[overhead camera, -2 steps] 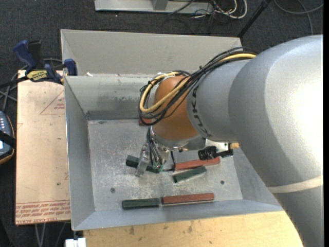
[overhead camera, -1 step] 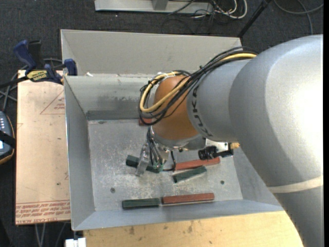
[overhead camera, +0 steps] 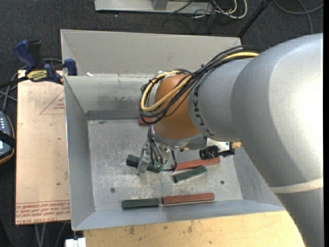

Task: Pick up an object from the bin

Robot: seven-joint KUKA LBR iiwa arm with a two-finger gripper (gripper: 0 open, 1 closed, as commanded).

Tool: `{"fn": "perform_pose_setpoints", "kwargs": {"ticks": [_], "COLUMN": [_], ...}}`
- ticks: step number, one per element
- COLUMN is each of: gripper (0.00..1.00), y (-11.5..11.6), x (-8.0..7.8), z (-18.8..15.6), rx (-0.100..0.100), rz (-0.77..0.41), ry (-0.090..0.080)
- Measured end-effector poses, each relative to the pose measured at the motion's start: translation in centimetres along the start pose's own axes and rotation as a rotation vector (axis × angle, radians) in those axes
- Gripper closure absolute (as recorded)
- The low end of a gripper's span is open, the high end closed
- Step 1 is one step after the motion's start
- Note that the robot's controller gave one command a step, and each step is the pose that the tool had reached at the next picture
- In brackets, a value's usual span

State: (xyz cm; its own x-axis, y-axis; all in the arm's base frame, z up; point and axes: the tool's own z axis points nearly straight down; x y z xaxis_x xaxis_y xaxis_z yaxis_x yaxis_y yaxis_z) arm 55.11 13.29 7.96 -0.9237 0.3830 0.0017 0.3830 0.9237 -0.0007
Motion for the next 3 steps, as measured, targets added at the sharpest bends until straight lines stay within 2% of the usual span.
{"fn": "perform_pose_setpoints", "kwargs": {"ticks": [1, 3], "gripper": [1.00, 1.00], "y": [-0.1, 0.1], "x": [0.2, -0.1], "z": [-2.0, -5.3], "rx": [0.003, -0.003], "rz": [-0.001, -0.002], "ry": [0.005, -0.004]}}
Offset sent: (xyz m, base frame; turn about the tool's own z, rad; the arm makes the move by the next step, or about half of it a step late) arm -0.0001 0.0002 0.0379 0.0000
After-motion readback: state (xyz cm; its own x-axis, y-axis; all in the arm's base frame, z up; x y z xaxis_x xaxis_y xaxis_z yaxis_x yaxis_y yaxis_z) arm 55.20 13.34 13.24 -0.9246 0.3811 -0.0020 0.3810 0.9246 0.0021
